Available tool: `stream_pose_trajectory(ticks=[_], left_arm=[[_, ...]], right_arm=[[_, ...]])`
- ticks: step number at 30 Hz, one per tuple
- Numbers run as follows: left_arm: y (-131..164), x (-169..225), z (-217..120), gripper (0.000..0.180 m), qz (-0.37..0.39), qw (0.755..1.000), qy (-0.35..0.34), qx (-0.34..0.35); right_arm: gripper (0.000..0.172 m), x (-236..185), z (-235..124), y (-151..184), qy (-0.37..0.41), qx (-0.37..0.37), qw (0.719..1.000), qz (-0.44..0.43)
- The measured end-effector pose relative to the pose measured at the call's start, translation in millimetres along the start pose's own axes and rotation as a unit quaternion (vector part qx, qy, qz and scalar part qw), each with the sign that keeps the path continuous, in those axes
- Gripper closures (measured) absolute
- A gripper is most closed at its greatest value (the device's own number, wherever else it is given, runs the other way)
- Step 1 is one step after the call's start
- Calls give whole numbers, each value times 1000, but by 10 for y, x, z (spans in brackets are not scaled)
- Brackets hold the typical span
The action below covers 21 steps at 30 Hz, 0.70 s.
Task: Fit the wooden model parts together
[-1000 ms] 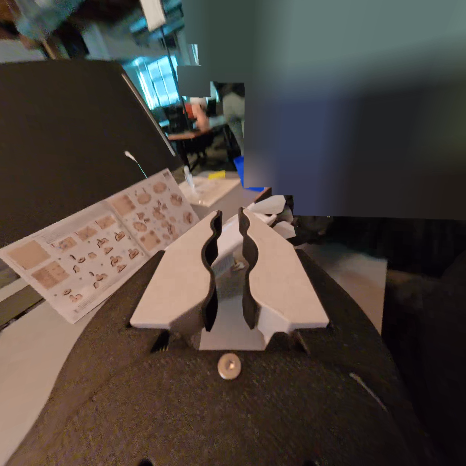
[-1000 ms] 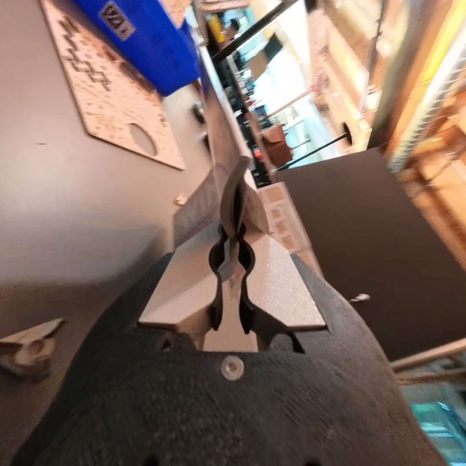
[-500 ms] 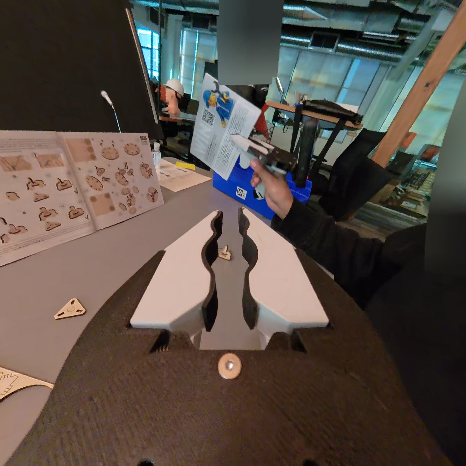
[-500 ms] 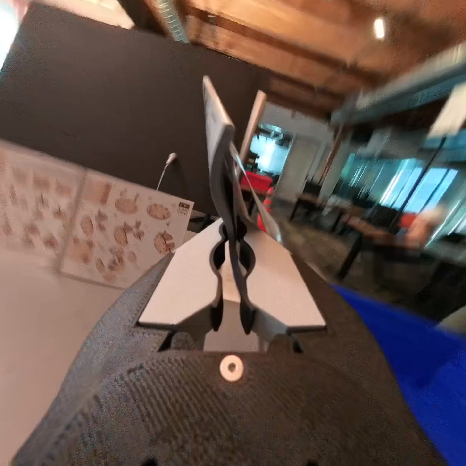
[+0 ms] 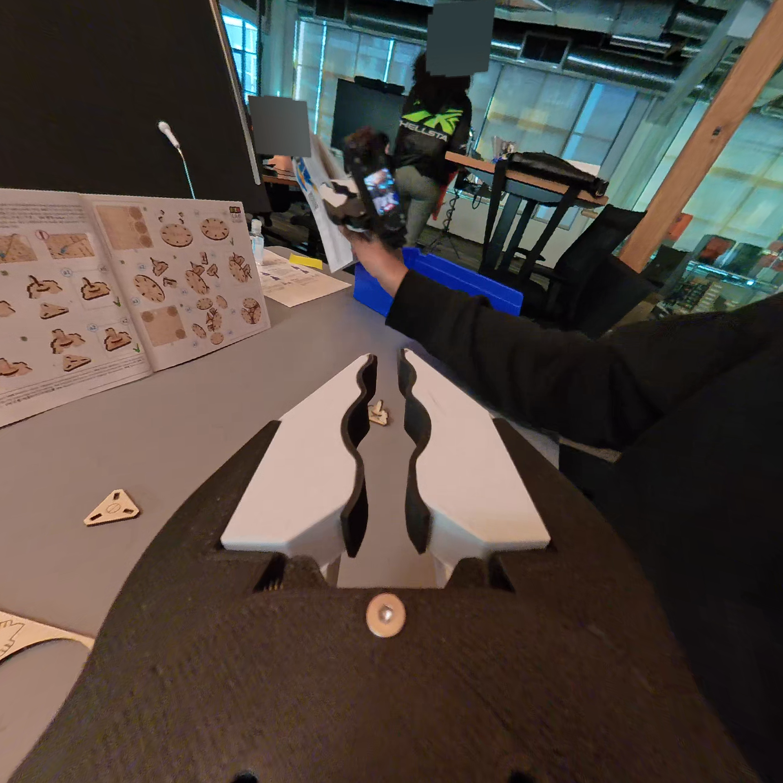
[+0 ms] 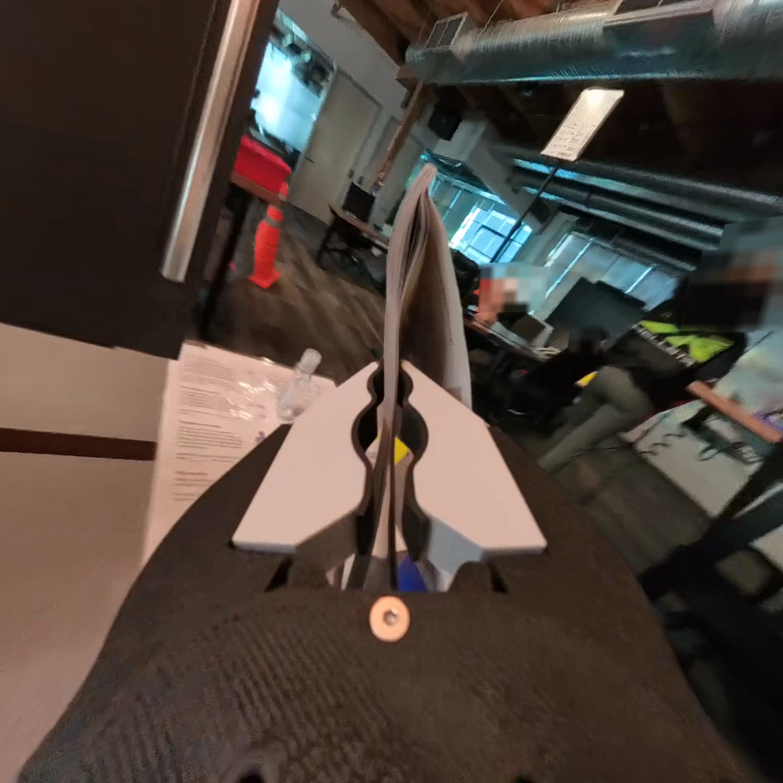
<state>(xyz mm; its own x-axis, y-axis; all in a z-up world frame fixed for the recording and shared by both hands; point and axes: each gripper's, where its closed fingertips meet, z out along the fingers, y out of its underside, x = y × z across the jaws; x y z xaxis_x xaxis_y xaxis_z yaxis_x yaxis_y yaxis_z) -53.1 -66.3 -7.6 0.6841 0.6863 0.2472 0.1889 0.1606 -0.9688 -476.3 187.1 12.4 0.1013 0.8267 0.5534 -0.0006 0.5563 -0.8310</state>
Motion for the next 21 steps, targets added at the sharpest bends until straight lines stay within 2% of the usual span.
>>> stream_pose_trajectory(ticks=[2,5,6,7,8,9,11,13,18,21], left_arm=[[27,-12,-19,170,1,1000,-4,-5],[57,-20,-59,170,-4,1000,-7,-9],[65,-27,-76,170,-5,1000,-10,-9],[71,-36,-93,170,-5,1000,-13,-8],[76,-43,-106,170,-7,1000,-15,-7],[82,-47,-116,170,-10,1000,-15,-6],[92,-43,-122,170,-16,1000,-12,-5],[104,-34,-110,171,-20,1000,-10,-5],[224,20,0,169,-26,999,2,-26],[356,84,109,168,-28,998,15,-48]], right_arm=[[169,-260,202,226,-27,-51,997,-54],[164,-698,218,641,-112,-124,985,-38],[152,-820,161,689,-144,-127,981,-11],[131,-930,86,706,-177,-127,976,22],[134,-981,11,701,-194,-125,972,52],[129,-994,-62,672,-205,-118,969,75],[139,-948,-218,581,-215,-99,965,110],[137,-887,-412,451,-231,-71,962,129],[136,-846,-1019,150,-290,22,950,115],[138,-994,-1473,62,-359,64,927,90]])
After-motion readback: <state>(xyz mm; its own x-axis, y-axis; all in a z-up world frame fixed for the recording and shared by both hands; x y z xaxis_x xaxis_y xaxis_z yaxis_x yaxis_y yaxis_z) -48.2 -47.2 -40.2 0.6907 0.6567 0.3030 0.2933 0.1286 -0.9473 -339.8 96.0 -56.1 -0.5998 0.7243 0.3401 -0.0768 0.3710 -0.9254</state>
